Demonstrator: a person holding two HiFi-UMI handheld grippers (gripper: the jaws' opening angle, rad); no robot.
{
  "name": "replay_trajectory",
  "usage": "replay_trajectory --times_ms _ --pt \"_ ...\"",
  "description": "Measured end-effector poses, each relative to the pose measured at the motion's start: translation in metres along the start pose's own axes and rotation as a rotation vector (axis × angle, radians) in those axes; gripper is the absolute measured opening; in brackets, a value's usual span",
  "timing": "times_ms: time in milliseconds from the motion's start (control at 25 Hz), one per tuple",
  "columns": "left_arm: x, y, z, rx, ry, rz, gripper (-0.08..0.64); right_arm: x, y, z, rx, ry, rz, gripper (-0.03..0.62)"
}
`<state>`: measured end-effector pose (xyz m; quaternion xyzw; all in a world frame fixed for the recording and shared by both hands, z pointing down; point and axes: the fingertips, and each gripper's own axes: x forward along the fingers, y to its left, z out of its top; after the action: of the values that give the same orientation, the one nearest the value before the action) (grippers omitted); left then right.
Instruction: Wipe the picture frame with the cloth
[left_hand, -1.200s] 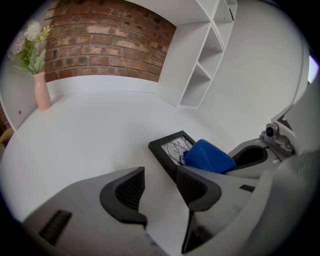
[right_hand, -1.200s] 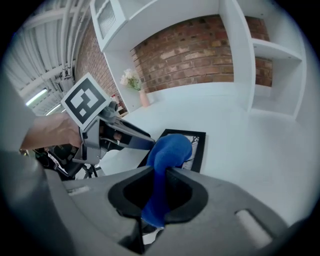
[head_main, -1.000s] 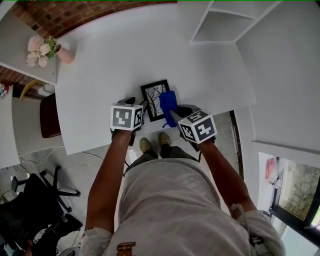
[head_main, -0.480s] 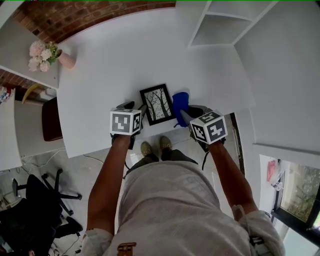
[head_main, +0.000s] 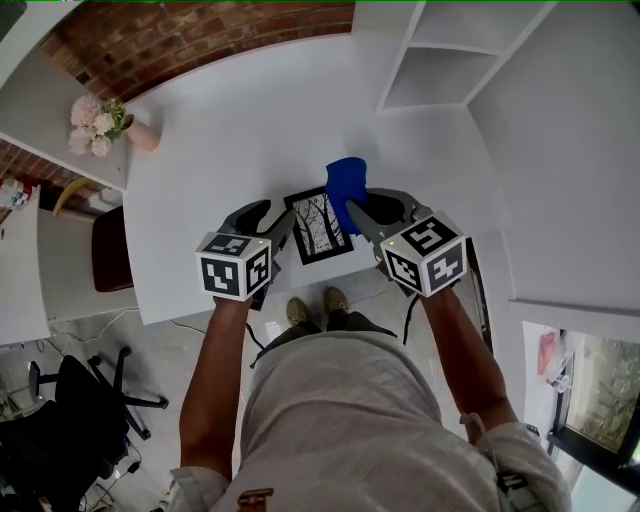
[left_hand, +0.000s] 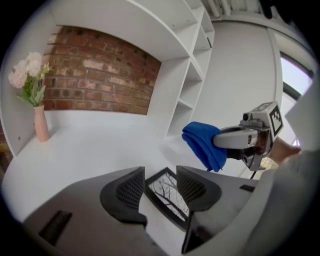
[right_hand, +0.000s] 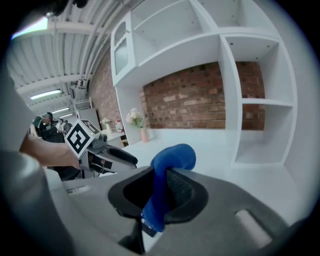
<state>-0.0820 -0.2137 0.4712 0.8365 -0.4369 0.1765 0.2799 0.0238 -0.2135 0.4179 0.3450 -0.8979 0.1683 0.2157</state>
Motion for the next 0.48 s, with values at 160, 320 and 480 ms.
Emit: replay_trajectory --times_ms 160,320,480 --pt "-0.028 -0.011 0.053 0.052 -0.166 -0.013 0.187 -0.001 0.012 0.046 -0.067 -0.144 0.037 0.052" --pt "-0.056 -0.032 0.092 0.099 -0.321 -0.042 0.153 -0.006 0.023 0.077 -0.114 -0.260 0.058 0.052" --pt "-0.082 -0.051 0.119 0.159 -0.456 -0.052 0.090 -0.015 0.038 0.102 -0.144 -0.382 0.092 0.052"
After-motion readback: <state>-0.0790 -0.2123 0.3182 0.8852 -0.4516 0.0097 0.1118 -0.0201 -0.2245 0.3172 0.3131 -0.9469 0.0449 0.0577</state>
